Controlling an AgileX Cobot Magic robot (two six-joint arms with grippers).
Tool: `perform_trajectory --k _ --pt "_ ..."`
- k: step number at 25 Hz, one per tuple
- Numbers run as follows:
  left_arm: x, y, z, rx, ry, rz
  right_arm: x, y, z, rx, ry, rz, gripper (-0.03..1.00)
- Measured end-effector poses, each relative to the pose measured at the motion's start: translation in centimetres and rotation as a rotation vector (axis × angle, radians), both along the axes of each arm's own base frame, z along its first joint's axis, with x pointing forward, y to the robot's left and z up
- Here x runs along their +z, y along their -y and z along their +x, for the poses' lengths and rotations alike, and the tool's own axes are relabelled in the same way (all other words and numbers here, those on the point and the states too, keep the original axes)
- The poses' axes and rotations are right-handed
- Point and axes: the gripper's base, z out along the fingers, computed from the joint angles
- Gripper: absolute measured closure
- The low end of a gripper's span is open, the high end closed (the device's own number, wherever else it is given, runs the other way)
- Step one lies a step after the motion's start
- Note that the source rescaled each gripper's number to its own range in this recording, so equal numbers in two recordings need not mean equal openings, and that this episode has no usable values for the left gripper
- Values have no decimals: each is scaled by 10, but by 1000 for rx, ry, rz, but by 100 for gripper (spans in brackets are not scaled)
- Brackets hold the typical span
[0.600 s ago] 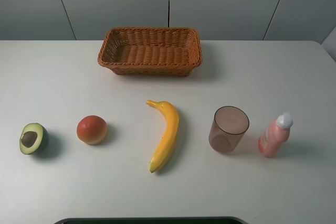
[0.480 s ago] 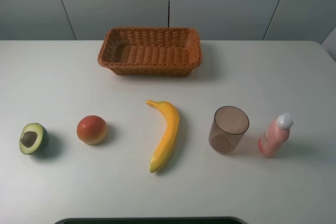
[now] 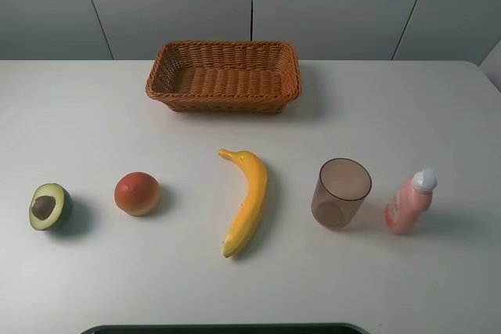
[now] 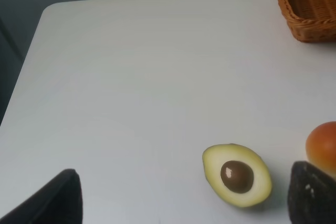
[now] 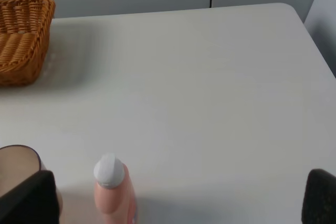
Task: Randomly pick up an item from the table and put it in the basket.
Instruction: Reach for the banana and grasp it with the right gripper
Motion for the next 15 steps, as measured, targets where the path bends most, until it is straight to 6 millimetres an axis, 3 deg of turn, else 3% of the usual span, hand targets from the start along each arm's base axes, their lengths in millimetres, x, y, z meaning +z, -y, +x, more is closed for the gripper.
perform_trajectory --k 15 --pt "0 0 0 0 0 0 0 0 0 0 0 0 -3"
